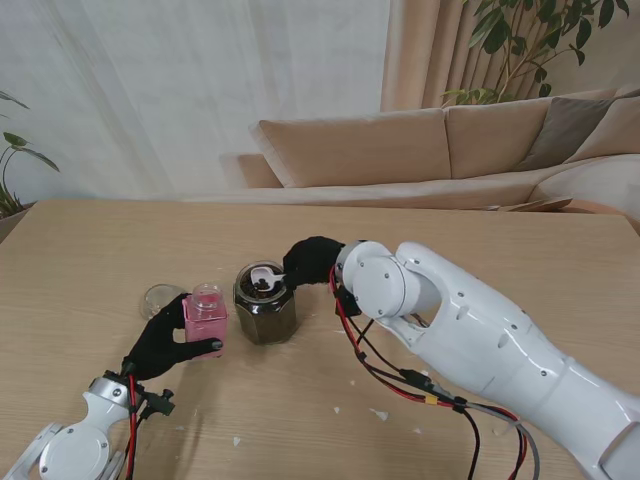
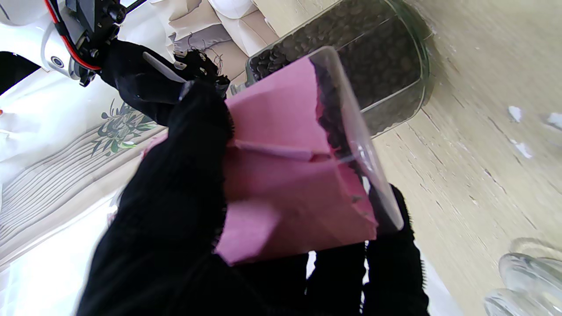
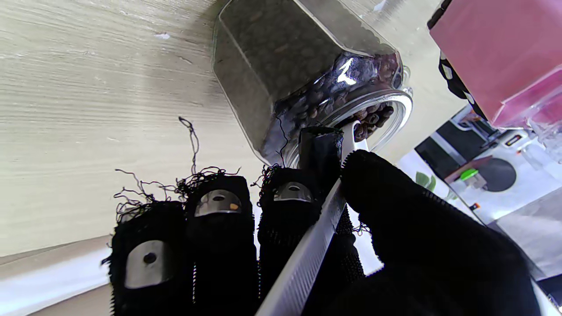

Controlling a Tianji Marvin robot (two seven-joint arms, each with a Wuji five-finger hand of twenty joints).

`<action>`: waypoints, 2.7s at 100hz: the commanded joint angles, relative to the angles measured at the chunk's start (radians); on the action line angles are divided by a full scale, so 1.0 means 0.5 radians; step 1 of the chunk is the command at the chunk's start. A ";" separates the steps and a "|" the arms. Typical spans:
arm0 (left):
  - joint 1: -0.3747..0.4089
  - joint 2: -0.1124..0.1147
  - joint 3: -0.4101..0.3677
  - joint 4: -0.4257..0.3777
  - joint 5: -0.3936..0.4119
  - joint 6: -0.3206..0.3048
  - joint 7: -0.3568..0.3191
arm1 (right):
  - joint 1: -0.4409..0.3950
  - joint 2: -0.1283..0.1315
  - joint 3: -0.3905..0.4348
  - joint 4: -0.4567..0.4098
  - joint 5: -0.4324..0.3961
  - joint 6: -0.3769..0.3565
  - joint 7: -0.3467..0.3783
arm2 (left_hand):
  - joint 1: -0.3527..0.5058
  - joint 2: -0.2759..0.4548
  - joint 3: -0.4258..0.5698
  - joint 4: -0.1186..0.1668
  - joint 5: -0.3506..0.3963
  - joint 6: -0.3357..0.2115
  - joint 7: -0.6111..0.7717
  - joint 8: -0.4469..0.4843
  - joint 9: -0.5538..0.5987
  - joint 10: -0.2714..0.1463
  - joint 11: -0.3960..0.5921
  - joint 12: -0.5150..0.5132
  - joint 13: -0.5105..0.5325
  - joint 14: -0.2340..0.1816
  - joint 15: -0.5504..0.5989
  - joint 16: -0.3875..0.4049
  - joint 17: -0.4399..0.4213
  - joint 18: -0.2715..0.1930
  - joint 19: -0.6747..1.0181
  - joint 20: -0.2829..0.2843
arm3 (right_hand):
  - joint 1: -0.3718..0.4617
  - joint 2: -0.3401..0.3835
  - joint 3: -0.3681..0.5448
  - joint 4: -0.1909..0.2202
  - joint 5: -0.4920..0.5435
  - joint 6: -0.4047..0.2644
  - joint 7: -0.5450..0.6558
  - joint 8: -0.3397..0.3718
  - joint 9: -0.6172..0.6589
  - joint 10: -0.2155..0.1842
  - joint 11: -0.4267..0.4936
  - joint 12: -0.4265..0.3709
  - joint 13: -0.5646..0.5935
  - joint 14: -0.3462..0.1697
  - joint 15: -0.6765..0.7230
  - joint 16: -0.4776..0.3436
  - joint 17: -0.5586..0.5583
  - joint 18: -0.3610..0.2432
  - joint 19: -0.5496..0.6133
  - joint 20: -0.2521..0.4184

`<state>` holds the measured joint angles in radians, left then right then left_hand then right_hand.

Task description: Portion coffee beans from the glass jar into the coffee jar

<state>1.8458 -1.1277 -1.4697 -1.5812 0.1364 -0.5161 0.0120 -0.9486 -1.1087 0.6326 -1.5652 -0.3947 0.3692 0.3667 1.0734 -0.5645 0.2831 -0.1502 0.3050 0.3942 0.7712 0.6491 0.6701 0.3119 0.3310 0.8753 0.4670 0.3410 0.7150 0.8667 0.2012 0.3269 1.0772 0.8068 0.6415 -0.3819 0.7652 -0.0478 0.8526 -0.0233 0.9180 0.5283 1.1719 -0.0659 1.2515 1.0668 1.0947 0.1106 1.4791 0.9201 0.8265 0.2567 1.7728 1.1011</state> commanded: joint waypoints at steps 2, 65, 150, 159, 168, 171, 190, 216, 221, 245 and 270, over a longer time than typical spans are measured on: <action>0.008 -0.010 0.007 -0.016 0.006 0.007 -0.030 | -0.020 -0.004 0.007 -0.017 0.007 0.018 0.029 | 0.397 0.400 0.337 0.144 0.083 -0.320 0.341 0.154 0.107 -0.195 0.242 0.101 -0.055 -0.013 0.004 -0.011 0.023 -0.009 0.052 0.029 | 0.057 0.042 0.061 0.057 0.040 0.020 0.005 -0.013 0.098 -0.023 0.082 0.016 0.052 0.035 0.079 0.016 0.026 0.037 0.371 0.005; 0.006 -0.010 0.011 -0.013 0.003 0.007 -0.031 | 0.066 -0.008 -0.123 0.047 -0.124 -0.067 0.029 | 0.398 0.400 0.338 0.144 0.084 -0.318 0.341 0.154 0.106 -0.193 0.242 0.102 -0.055 -0.011 0.004 -0.011 0.024 -0.008 0.053 0.028 | 0.048 0.039 0.063 0.059 0.041 -0.001 0.011 -0.014 0.102 -0.038 0.082 0.013 0.061 0.012 0.076 0.009 0.042 0.016 0.373 -0.005; -0.018 -0.009 0.068 -0.009 0.043 0.064 -0.023 | -0.223 0.026 0.236 -0.299 0.037 0.118 0.015 | 0.397 0.402 0.337 0.144 0.082 -0.320 0.340 0.154 0.103 -0.196 0.241 0.103 -0.059 -0.015 0.001 -0.013 0.018 -0.013 0.050 0.027 | 0.063 0.027 0.069 0.053 0.048 0.032 0.012 -0.021 0.112 -0.005 0.089 0.009 0.071 0.047 0.093 0.010 0.051 0.053 0.389 0.000; -0.024 -0.009 0.077 -0.004 0.050 0.069 -0.021 | -0.265 0.033 0.264 -0.371 0.004 0.122 0.007 | 0.396 0.402 0.336 0.144 0.082 -0.322 0.341 0.155 0.102 -0.199 0.240 0.103 -0.060 -0.016 0.000 -0.013 0.017 -0.014 0.049 0.026 | 0.066 0.024 0.069 0.053 0.049 0.033 0.013 -0.022 0.112 -0.005 0.089 0.008 0.071 0.048 0.094 0.010 0.051 0.055 0.389 0.001; -0.029 -0.009 0.085 -0.001 0.055 0.077 -0.021 | -0.303 0.039 0.280 -0.436 -0.037 0.112 0.003 | 0.398 0.402 0.337 0.144 0.083 -0.322 0.342 0.155 0.104 -0.197 0.242 0.104 -0.059 -0.017 0.000 -0.013 0.017 -0.012 0.048 0.026 | 0.066 0.025 0.068 0.052 0.051 0.035 0.013 -0.023 0.112 -0.005 0.089 0.008 0.072 0.051 0.095 0.010 0.050 0.058 0.389 0.002; -0.031 -0.009 0.088 0.000 0.056 0.079 -0.021 | -0.315 0.041 0.282 -0.455 -0.051 0.105 0.001 | 0.397 0.403 0.337 0.144 0.082 -0.321 0.342 0.155 0.101 -0.197 0.240 0.103 -0.060 -0.018 0.000 -0.012 0.017 -0.012 0.048 0.026 | 0.067 0.023 0.069 0.052 0.050 0.034 0.013 -0.023 0.112 -0.005 0.089 0.008 0.071 0.051 0.095 0.010 0.050 0.059 0.389 0.002; -0.033 -0.007 0.101 -0.001 0.068 0.094 -0.023 | -0.385 0.049 0.281 -0.556 -0.151 0.035 -0.020 | 0.397 0.403 0.336 0.144 0.082 -0.321 0.342 0.154 0.101 -0.197 0.240 0.103 -0.060 -0.017 -0.001 -0.012 0.018 -0.011 0.048 0.027 | 0.065 0.022 0.068 0.052 0.050 0.033 0.013 -0.024 0.114 -0.005 0.090 0.006 0.071 0.050 0.095 0.009 0.051 0.059 0.388 0.004; -0.034 -0.005 0.110 -0.005 0.076 0.106 -0.028 | -0.449 0.057 0.259 -0.643 -0.284 -0.038 -0.047 | 0.398 0.404 0.334 0.144 0.081 -0.321 0.341 0.153 0.102 -0.196 0.240 0.103 -0.060 -0.016 -0.001 -0.013 0.018 -0.011 0.049 0.027 | 0.063 0.023 0.069 0.053 0.052 0.028 0.013 -0.024 0.115 -0.008 0.089 0.005 0.072 0.046 0.095 0.008 0.053 0.055 0.387 0.005; -0.033 -0.005 0.111 -0.006 0.078 0.109 -0.027 | -0.459 0.058 0.256 -0.655 -0.302 -0.049 -0.048 | 0.397 0.405 0.334 0.144 0.081 -0.321 0.341 0.153 0.102 -0.196 0.240 0.103 -0.060 -0.016 -0.001 -0.013 0.018 -0.011 0.049 0.027 | 0.061 0.023 0.068 0.052 0.053 0.025 0.014 -0.024 0.115 -0.008 0.089 0.005 0.072 0.046 0.095 0.008 0.053 0.054 0.388 0.005; -0.034 -0.004 0.117 -0.009 0.077 0.113 -0.032 | -0.478 0.064 0.222 -0.678 -0.424 -0.114 -0.059 | 0.398 0.404 0.332 0.144 0.080 -0.321 0.341 0.153 0.102 -0.196 0.239 0.103 -0.059 -0.017 0.000 -0.014 0.018 -0.010 0.048 0.027 | 0.061 0.023 0.067 0.052 0.052 0.021 0.013 -0.024 0.115 -0.008 0.089 0.005 0.072 0.046 0.095 0.008 0.053 0.054 0.388 0.005; -0.034 -0.002 0.121 -0.010 0.075 0.110 -0.042 | -0.455 0.061 0.157 -0.654 -0.605 -0.174 -0.095 | 0.398 0.405 0.331 0.145 0.081 -0.320 0.341 0.153 0.102 -0.195 0.239 0.103 -0.059 -0.017 0.000 -0.015 0.019 -0.011 0.048 0.026 | 0.058 0.026 0.064 0.053 0.049 0.011 0.012 -0.022 0.114 -0.020 0.086 0.004 0.071 0.036 0.091 0.006 0.055 0.040 0.385 0.002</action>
<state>1.8239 -1.1251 -1.4110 -1.5775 0.1738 -0.4622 0.0091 -1.1760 -1.0733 0.7188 -1.8955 -0.6967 0.2889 0.3096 1.0735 -0.5645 0.2831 -0.1502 0.3050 0.3942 0.7712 0.6490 0.6700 0.3119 0.3310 0.8753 0.4670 0.3410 0.7150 0.8667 0.2012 0.3269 1.0768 0.8068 0.6463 -0.3738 0.7680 -0.0472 0.8528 -0.0093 0.9180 0.5278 1.1875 -0.0573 1.2540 1.0668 1.1031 0.1107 1.4914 0.9201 0.8404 0.2662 1.7809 1.1011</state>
